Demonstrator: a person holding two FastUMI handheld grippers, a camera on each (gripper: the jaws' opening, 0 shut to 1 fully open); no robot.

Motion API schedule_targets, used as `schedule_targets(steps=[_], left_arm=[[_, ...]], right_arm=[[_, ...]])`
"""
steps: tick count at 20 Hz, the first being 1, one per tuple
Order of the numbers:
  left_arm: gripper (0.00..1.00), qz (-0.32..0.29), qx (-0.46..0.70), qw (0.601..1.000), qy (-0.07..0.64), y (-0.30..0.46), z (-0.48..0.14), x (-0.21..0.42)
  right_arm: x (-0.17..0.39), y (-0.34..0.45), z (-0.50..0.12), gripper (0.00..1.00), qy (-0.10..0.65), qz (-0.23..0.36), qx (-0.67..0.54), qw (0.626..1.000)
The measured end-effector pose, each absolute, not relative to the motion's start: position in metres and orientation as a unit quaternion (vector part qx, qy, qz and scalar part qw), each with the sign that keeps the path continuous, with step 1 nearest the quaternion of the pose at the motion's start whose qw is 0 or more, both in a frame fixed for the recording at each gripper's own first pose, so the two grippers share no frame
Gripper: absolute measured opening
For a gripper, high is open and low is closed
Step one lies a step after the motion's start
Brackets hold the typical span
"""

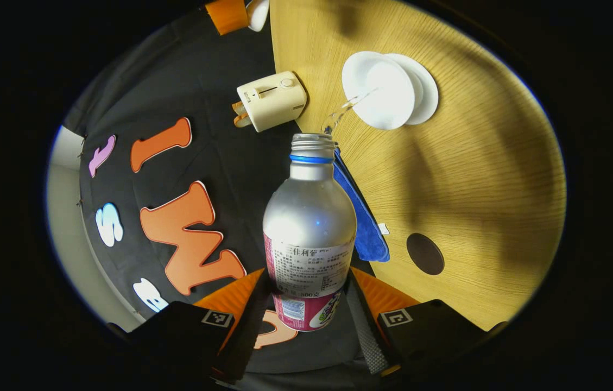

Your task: Open the teacup lid with one hand, grasp the water bottle and pour water into the teacup with the other hand; after pouring, place the water bottle on the coaster and then close the teacup lid.

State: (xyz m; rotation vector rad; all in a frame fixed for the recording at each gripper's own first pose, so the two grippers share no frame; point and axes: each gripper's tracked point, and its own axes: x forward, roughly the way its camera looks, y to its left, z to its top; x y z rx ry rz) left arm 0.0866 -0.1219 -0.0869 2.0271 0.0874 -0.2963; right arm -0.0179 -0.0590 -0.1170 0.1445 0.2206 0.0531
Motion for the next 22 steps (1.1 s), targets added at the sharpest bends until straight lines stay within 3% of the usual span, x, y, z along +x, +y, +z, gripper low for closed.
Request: schedule_targets(steps=[22], left_arm=[[0.83,-0.153,0.874,0.459,0.030,-0.142,-0.108,0.093]], right_arm=[[-0.008,-0.051,-0.129,0.18,0.132,0.033,0.053,0.989]])
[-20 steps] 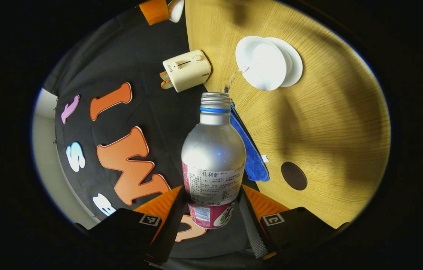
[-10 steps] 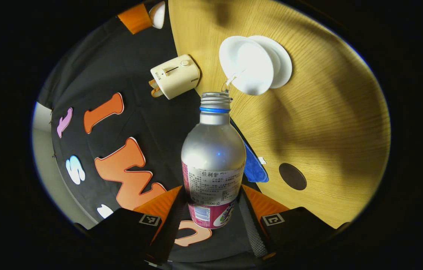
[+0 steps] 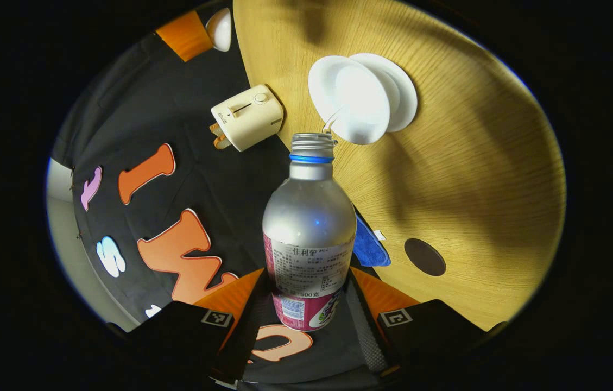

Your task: Open the teacup lid with one hand, grasp the water bottle and pour water into the teacup with the other hand; after pouring, place the water bottle on the coaster and then close the teacup lid.

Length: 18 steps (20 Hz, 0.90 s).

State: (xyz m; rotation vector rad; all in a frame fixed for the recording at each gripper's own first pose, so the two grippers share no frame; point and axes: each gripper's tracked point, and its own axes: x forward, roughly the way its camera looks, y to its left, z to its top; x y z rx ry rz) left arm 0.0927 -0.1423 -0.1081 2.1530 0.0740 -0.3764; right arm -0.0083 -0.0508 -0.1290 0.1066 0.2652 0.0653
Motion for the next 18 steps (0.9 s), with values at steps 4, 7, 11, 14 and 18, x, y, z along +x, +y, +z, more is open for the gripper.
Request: schedule_targets(steps=[4,7,11,14,18], left_arm=[[0.83,-0.161,0.865,0.475,0.025,-0.143,-0.111,0.091],[0.83,-0.165,0.850,0.499,0.028,-0.139,-0.114,0.093],[0.82,-0.156,0.805,0.573,-0.004,-0.143,-0.104,0.091],[0.83,-0.135,0.759,0.637,-0.023,-0.138,-0.090,0.091],[0.83,-0.088,0.673,0.732,-0.058,-0.128,-0.057,0.090]], right_arm=[[-0.005,-0.051,-0.127,0.19,0.133,0.030,0.053,0.989],[-0.003,-0.054,-0.126,0.18,0.132,0.026,0.052,0.990],[0.001,-0.057,-0.123,0.19,0.131,0.019,0.062,0.989],[0.005,-0.058,-0.120,0.19,0.130,0.014,0.061,0.990],[0.014,-0.047,-0.114,0.18,0.126,0.023,0.073,0.989]])
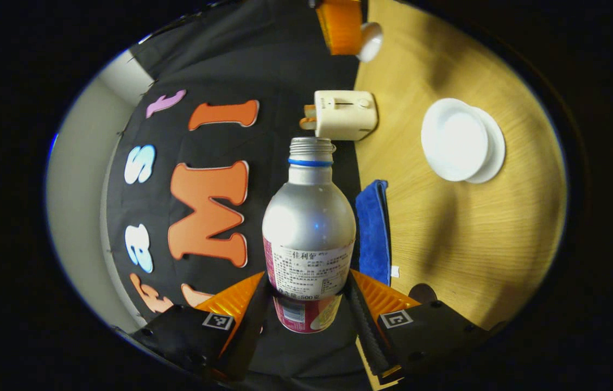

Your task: Open the teacup lid with one hand, grasp the water bottle and pour water into the teacup with the other hand; after pouring, place the water bottle on the coaster and then close the teacup lid.

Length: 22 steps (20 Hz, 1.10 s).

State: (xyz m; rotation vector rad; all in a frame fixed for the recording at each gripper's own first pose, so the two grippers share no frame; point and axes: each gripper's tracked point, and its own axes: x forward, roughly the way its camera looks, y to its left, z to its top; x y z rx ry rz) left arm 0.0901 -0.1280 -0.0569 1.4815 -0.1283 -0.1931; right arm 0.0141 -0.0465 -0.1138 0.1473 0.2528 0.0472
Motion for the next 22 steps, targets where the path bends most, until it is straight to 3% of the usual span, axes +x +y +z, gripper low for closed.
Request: schedule_targets(steps=[5,11,15,21,22], left_arm=[[0.82,-0.042,0.539,0.837,-0.081,-0.109,-0.033,0.085],[0.82,0.007,0.322,0.946,-0.038,-0.081,-0.023,0.108],[0.81,0.034,0.228,0.972,-0.034,-0.079,-0.028,0.113],[0.81,0.046,0.142,0.988,0.035,-0.068,-0.069,0.108],[0.81,0.045,0.132,0.989,0.044,-0.067,-0.074,0.108]], right_arm=[[0.029,-0.018,-0.104,0.19,0.118,0.050,0.082,0.988],[0.048,0.024,-0.108,0.19,0.127,0.087,0.080,0.985],[0.053,0.048,-0.132,0.18,0.148,0.103,0.059,0.982],[0.059,0.065,-0.162,0.19,0.177,0.108,0.050,0.977],[0.057,0.064,-0.166,0.15,0.179,0.104,0.050,0.977]])
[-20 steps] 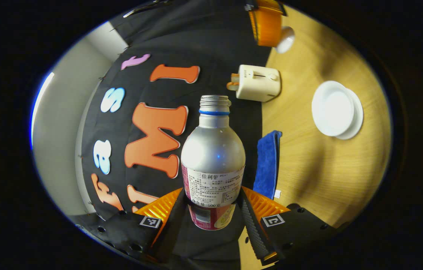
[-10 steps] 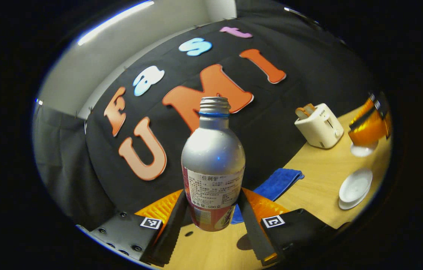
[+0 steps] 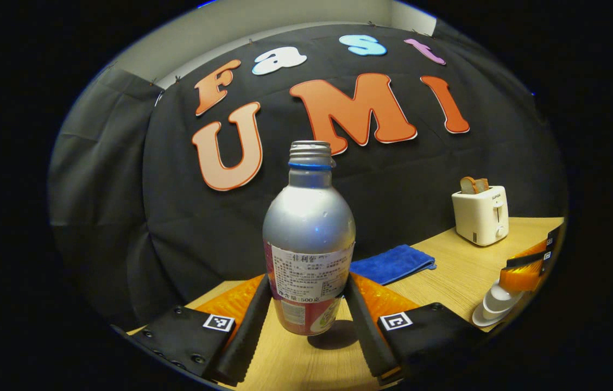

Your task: Open the teacup lid with one hand, grasp the water bottle and pour water into the teacup with the other hand; after pouring, place the water bottle on the coaster and then close the teacup lid.

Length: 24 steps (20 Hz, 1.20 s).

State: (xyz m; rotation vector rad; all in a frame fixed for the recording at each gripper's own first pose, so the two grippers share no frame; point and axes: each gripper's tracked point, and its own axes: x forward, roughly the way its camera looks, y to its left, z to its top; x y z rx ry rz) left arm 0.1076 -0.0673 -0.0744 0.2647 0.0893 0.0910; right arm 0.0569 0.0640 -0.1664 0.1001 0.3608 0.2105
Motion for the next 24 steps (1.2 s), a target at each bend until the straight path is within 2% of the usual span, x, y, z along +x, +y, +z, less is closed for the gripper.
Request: schedule_targets(steps=[1,8,9,10,11,13,17,19,20,23,24], left_arm=[[0.81,0.044,0.121,0.990,0.055,-0.067,-0.080,0.108],[0.82,0.044,0.066,0.991,0.113,-0.062,-0.115,0.111],[0.82,0.042,0.062,0.990,0.116,-0.061,-0.119,0.112],[0.81,0.042,0.060,0.990,0.118,-0.061,-0.122,0.113],[0.81,0.041,0.056,0.990,0.120,-0.060,-0.124,0.114],[0.81,0.036,0.049,0.990,0.127,-0.060,-0.131,0.116],[0.81,0.027,-0.016,0.988,0.153,-0.053,-0.151,0.127],[0.81,0.029,-0.041,0.986,0.161,-0.043,-0.157,0.135],[0.82,0.025,-0.051,0.985,0.162,-0.042,-0.158,0.140],[0.82,0.020,-0.056,0.985,0.163,-0.037,-0.160,0.152],[0.81,0.021,-0.057,0.984,0.166,-0.035,-0.162,0.156]], right_arm=[[0.056,0.064,-0.168,0.19,0.181,0.103,0.052,0.977],[0.053,0.068,-0.182,0.19,0.186,0.108,0.067,0.974],[0.053,0.067,-0.181,0.15,0.185,0.108,0.066,0.975],[0.054,0.067,-0.182,0.19,0.183,0.109,0.067,0.975],[0.054,0.067,-0.182,0.15,0.182,0.109,0.066,0.975],[0.053,0.068,-0.183,0.20,0.179,0.109,0.063,0.976],[0.055,0.063,-0.183,0.31,0.175,0.101,0.054,0.978],[0.053,0.063,-0.181,0.45,0.175,0.104,0.060,0.977],[0.052,0.064,-0.178,0.46,0.171,0.106,0.063,0.978],[0.050,0.060,-0.166,0.67,0.156,0.103,0.056,0.981],[0.049,0.059,-0.162,0.70,0.149,0.104,0.054,0.982]])
